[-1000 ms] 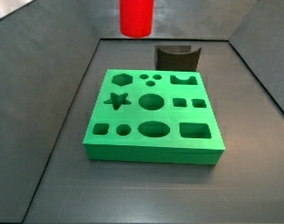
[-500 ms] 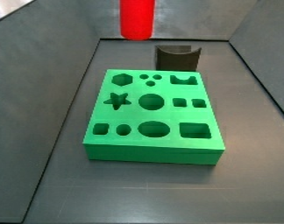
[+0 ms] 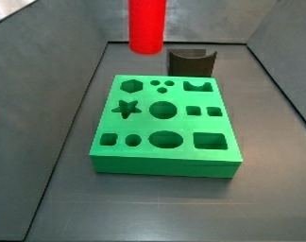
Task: Pick up the round object. Move up. Move to above the board. Insert the round object.
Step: Insert the round object.
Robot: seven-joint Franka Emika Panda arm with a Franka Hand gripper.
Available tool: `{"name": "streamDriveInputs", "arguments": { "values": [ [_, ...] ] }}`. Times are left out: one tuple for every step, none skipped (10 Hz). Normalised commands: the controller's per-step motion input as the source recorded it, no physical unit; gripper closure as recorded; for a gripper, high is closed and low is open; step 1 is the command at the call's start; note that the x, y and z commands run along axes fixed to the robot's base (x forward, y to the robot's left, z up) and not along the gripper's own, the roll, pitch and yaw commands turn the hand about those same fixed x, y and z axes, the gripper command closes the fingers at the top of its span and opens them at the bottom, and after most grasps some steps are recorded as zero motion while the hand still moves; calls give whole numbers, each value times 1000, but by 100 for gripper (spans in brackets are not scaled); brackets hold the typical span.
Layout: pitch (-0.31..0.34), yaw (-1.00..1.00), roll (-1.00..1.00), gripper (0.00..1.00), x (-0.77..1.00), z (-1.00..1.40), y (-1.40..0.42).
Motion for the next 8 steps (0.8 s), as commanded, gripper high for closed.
{"name": "streamDriveInputs", "arguments": {
  "values": [
    [0,49,89,100,323,-523,-80],
    [-6,114,77,100,426,-531,-86],
    [0,160,100,100,531,-517,-80],
    [-14,171,133,100,480,-557,-37],
    [-39,154,119,100,383,-594,-43],
    [-67,171,140,100,311,-586,-46],
    [-87,166,163,100,254,-583,-37],
    [-103,74,149,100,0,-514,0]
  ]
}}
